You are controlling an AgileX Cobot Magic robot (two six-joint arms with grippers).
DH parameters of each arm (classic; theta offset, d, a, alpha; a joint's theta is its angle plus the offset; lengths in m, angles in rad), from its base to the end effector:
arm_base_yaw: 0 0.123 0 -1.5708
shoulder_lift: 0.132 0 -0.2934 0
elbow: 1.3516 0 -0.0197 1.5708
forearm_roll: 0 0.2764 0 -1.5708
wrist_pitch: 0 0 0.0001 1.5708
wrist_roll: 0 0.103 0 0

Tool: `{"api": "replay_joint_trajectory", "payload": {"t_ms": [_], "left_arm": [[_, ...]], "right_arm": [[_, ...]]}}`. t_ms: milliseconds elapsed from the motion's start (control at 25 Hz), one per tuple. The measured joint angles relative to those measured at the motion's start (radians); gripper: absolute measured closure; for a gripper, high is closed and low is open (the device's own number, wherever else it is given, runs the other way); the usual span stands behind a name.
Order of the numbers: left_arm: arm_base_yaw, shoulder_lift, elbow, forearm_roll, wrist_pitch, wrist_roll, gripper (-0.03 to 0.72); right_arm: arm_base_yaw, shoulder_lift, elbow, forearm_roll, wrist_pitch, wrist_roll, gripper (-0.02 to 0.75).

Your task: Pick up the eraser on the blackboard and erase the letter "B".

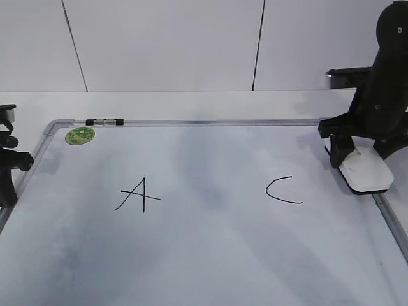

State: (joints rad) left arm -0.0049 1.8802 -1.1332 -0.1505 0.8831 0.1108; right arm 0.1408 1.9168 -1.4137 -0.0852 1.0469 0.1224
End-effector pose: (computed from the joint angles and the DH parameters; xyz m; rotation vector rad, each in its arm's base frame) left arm 0.3591 -0.0137 0.1322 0.0336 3.1022 -0.1801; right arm 0.4039 0.0496 0.1878 -0.0862 3.0220 -0.0926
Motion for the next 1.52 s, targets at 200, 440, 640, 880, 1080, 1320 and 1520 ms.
{"api": "replay_joint_trajectory", "payload": {"t_ms": [200,440,640,880,1080,1320,1520], "left_arm": [[0.0,0.0,0.0,-0.004,0.0,0.0,0.675],[0.0,0.0,0.0,-0.006,0.0,0.0,0.675],[0.0,0.0,0.0,-0.01,0.0,0.0,0.675],[0.0,0.0,0.0,-0.01,0.002,0.0,0.675],[0.0,0.0,0.0,-0.01,0.002,0.0,0.675],[0.0,0.0,0.0,-0.012,0.002,0.0,0.675],[0.0,0.0,0.0,-0.012,0.002,0.0,0.675]], "right_arm": [[0.0,0.016,0.0,0.04,0.0,-0.02,0.223],[0.0,0.018,0.0,0.047,0.0,-0.024,0.223],[0.0,0.018,0.0,0.032,-0.002,-0.024,0.223],[0.0,0.021,0.0,0.028,-0.002,0.008,0.223],[0.0,0.036,0.0,0.028,-0.002,0.017,0.223],[-0.002,0.036,0.0,0.028,0.0,0.021,0.18],[-0.002,0.036,0.0,0.024,0.014,0.021,0.141]]}}
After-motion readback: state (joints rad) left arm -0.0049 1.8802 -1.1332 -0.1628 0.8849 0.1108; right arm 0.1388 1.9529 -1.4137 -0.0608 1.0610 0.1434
